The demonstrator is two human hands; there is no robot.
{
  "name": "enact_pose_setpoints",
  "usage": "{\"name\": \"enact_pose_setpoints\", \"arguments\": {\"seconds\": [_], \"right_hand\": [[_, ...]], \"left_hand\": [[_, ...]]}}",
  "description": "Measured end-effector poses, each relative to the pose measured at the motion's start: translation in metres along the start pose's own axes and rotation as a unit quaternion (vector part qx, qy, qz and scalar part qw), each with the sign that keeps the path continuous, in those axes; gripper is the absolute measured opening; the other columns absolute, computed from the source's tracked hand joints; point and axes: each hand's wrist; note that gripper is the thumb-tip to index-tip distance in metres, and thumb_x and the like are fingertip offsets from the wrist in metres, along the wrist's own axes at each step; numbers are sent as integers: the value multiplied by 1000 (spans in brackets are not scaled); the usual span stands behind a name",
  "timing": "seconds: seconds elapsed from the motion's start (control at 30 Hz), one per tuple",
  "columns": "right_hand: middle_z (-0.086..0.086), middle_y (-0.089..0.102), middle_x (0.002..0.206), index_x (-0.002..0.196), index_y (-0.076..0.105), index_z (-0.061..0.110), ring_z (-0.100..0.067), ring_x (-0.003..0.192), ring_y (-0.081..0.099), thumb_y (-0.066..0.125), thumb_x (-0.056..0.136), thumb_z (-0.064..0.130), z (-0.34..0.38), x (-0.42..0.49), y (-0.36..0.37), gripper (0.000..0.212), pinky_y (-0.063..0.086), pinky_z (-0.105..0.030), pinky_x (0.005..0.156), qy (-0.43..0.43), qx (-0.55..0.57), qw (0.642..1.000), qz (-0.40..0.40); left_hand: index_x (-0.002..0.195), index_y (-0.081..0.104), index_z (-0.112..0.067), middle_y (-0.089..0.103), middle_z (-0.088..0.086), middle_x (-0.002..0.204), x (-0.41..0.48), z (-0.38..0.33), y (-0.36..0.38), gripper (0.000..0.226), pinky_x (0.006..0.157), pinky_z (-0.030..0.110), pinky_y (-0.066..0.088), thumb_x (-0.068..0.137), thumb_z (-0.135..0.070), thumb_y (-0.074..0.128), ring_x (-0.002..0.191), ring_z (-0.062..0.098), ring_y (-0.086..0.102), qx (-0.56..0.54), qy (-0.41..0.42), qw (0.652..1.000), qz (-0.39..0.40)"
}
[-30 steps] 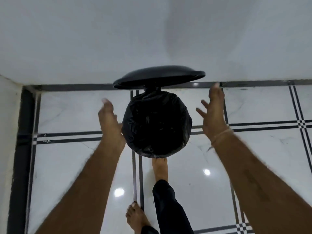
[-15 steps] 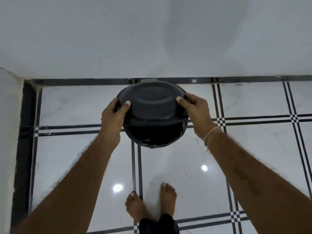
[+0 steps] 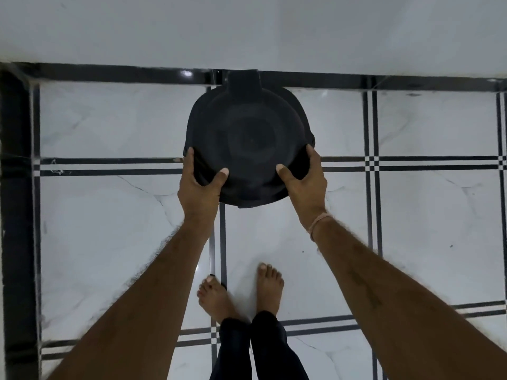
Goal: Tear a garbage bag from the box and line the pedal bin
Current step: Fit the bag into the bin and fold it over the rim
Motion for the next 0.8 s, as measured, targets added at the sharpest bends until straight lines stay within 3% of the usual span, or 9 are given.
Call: {"name": "enact_pose_setpoints", "arguments": {"seconds": [0.13, 0.47, 0.63, 0.8], "right_hand": [[2, 48, 159, 158, 39, 16, -13, 146, 44, 78, 91, 32, -11, -8, 5, 79, 37, -31, 121, -15, -5, 1000, -20], [0, 52, 156, 155, 43, 13, -16, 144, 47, 80, 90, 27, -19, -31, 9, 76, 38, -29, 120, 1, 8, 999, -44], [-1, 52, 156, 156, 42, 14, -19, 144, 47, 80, 89, 30, -28, -48, 9, 78, 40, -36, 121, 16, 1, 999, -33], [1, 51, 156, 157, 41, 17, -19, 144, 47, 80, 90, 29, -25, -50, -2, 78, 39, -29, 117, 25, -28, 999, 11]], "left_hand": [[156, 42, -35, 51, -13, 156, -4, 9, 0, 91, 118, 40, 43, 75, -49, 83, 143, 11, 48, 2, 10, 1000, -21], [155, 45, -29, 55, -8, 153, -20, 21, -3, 81, 118, 32, 42, 85, -36, 83, 140, 12, 51, 17, 15, 998, -56], [154, 47, -29, 57, -7, 151, -31, 33, -11, 80, 117, 41, 44, 84, -38, 83, 139, 16, 54, 26, 6, 997, -68], [157, 41, -30, 53, -5, 155, -42, 37, -27, 85, 116, 44, 44, 84, -36, 83, 140, 24, 53, 61, 0, 998, -10]]}}
Point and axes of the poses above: each hand's wrist, its own x-axis towards the middle knuckle, its own y-axis out of the palm, z = x × y
